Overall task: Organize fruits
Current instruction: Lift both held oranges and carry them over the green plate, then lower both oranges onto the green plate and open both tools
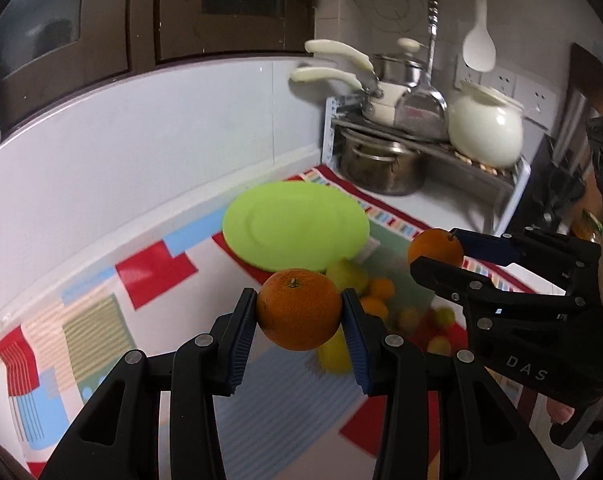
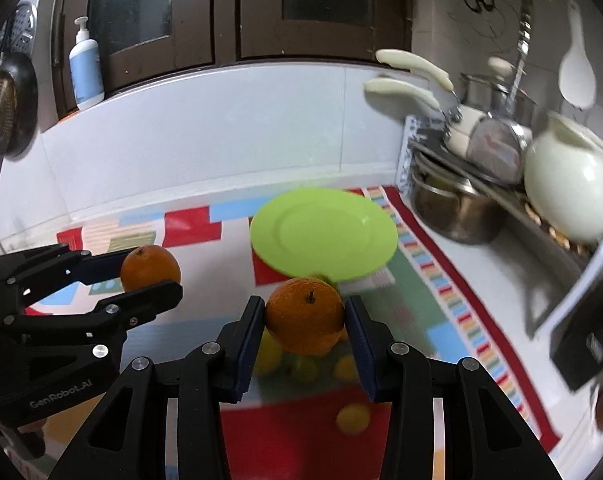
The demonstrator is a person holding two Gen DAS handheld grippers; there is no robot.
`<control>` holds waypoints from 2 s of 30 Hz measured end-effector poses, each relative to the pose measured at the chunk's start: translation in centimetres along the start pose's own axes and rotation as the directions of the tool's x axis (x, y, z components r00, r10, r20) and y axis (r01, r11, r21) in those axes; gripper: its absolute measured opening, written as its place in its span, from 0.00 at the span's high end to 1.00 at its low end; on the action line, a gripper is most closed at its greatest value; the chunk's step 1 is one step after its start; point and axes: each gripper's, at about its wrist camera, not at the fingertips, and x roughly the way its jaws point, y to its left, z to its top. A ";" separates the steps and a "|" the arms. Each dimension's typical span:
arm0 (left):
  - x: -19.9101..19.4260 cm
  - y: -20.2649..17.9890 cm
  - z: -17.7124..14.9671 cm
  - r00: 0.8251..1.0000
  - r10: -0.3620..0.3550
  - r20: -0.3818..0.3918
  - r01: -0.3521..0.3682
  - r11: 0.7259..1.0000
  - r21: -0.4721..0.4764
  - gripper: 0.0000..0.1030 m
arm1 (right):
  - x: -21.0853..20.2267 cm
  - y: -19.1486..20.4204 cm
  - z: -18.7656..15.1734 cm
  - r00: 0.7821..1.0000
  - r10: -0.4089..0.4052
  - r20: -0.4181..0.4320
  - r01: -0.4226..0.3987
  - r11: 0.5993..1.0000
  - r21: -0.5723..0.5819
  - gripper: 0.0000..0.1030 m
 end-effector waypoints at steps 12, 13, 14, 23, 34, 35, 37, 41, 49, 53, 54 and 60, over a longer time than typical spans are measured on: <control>6.8 1.0 4.8 1.000 0.012 -0.011 -0.013 0.999 -0.034 0.59 | 6.1 -3.6 5.3 0.998 0.059 -0.025 -0.061 0.995 -0.076 0.59; 7.4 1.1 5.0 1.000 0.010 -0.018 -0.011 0.999 -0.035 0.59 | 6.8 -3.9 5.6 0.997 0.068 -0.031 -0.070 0.995 -0.074 0.59; 8.1 1.1 5.1 1.000 0.009 -0.025 -0.009 0.999 -0.036 0.59 | 7.6 -4.3 5.8 0.996 0.080 -0.039 -0.083 0.994 -0.069 0.59; 14.3 1.9 5.5 0.995 -0.023 -0.094 0.021 1.000 -0.022 0.59 | 14.1 -5.8 6.4 0.987 0.109 -0.114 -0.116 0.992 -0.054 0.59; 19.7 2.0 4.6 0.984 -0.037 -0.173 0.035 0.999 -0.017 0.59 | 19.4 -7.2 5.3 0.972 0.120 -0.204 -0.128 0.991 -0.025 0.59; 20.0 2.0 4.5 0.983 -0.035 -0.180 0.033 0.999 -0.015 0.59 | 19.6 -7.3 5.1 0.970 0.121 -0.209 -0.129 0.991 -0.023 0.59; 20.3 1.8 4.4 0.982 -0.031 -0.188 0.030 0.999 -0.012 0.59 | 20.1 -7.3 5.0 0.969 0.121 -0.217 -0.129 0.991 -0.023 0.59; 21.0 1.8 4.1 0.978 -0.026 -0.208 0.023 1.000 -0.016 0.59 | 20.8 -7.3 4.8 0.966 0.121 -0.228 -0.129 0.991 -0.019 0.59; 20.6 2.3 4.1 0.980 -0.014 -0.197 0.011 1.000 -0.016 0.51 | 20.9 -7.1 4.9 0.968 0.119 -0.222 -0.127 0.992 -0.023 0.57; 18.4 2.5 4.6 0.988 -0.005 -0.157 0.003 1.000 -0.015 0.44 | 19.6 -7.3 5.3 0.977 0.099 -0.187 -0.104 0.994 -0.017 0.52; 17.7 2.5 4.8 0.989 -0.002 -0.148 0.000 1.000 -0.012 0.43 | 19.1 -7.3 5.4 0.980 0.094 -0.177 -0.098 0.995 -0.016 0.52; 12.4 2.1 5.3 0.996 0.029 -0.080 -0.029 1.000 0.001 0.32 | 14.2 -7.0 5.5 0.994 0.051 -0.099 -0.052 0.999 -0.006 0.45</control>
